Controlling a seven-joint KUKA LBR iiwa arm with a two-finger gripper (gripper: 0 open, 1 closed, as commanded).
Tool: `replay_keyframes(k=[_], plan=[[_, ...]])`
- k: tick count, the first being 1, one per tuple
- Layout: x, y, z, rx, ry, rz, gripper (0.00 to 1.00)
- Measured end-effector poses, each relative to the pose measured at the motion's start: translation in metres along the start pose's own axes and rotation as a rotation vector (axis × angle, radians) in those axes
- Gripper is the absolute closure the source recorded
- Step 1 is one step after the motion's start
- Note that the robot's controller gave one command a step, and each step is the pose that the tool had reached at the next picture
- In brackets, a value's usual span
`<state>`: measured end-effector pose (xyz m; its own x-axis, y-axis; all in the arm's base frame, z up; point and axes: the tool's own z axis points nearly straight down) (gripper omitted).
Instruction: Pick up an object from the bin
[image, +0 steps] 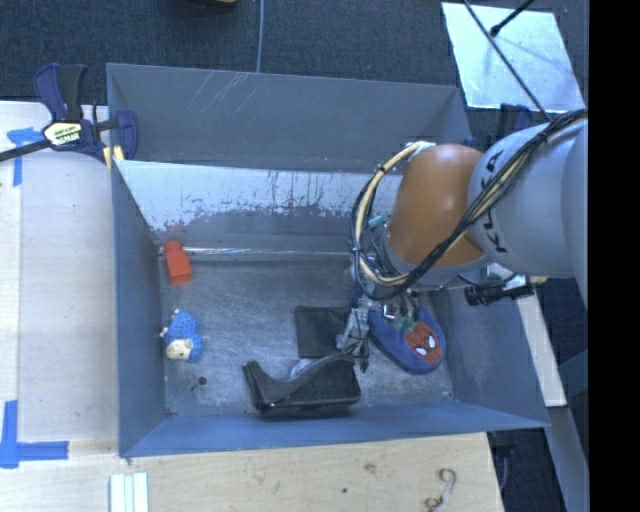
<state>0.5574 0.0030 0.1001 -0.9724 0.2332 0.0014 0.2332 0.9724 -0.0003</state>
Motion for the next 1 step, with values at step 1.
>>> replay_keyframes(k=[1], plan=[[0.0026, 0.0016, 0.0288, -0.003, -0.011, 0.221, 0.00]])
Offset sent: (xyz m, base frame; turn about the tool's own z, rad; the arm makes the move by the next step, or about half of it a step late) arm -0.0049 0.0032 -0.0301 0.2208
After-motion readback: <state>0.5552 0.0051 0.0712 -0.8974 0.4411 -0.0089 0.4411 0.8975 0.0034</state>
